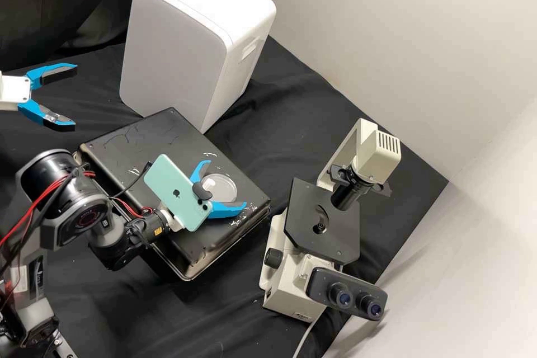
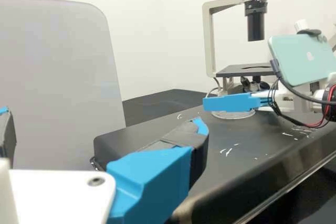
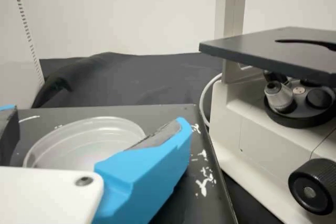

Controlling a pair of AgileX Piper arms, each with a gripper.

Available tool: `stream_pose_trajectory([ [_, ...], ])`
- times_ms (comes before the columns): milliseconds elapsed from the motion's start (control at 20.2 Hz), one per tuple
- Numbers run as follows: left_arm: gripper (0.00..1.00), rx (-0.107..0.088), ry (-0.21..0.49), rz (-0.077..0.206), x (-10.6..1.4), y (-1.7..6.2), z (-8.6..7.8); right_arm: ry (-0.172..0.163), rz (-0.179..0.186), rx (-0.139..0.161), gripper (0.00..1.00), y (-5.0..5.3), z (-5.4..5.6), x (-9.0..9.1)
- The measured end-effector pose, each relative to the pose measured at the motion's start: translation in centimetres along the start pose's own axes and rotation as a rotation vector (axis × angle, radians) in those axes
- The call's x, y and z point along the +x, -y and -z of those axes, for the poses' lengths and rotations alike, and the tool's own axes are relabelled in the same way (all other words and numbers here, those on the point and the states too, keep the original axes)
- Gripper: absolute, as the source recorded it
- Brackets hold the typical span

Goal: Place the petri dish on the microscope

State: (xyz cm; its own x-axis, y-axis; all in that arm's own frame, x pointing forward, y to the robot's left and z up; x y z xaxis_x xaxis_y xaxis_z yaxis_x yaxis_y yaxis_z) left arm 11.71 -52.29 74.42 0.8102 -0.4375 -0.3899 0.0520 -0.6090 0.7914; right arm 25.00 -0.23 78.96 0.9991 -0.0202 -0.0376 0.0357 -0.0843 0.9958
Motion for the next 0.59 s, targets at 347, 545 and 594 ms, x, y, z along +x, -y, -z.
stream_pose_trajectory([
  [347, 1.0, 0.0, -0.009, -0.001, 0.02, -0.02, 0.14, -0.015, -0.022, -0.001, 1.0, -0.52, 0.37, -0.18],
  [545, 1.0, 0.003, -0.024, -0.004, 0.05, -0.05, 0.37, -0.013, -0.005, -0.001, 1.0, -0.14, 0.37, -0.45],
  [594, 1.0, 0.003, -0.023, -0.004, 0.05, -0.05, 0.37, -0.007, 0.0, 0.0, 1.0, -0.04, 0.26, -0.62],
])
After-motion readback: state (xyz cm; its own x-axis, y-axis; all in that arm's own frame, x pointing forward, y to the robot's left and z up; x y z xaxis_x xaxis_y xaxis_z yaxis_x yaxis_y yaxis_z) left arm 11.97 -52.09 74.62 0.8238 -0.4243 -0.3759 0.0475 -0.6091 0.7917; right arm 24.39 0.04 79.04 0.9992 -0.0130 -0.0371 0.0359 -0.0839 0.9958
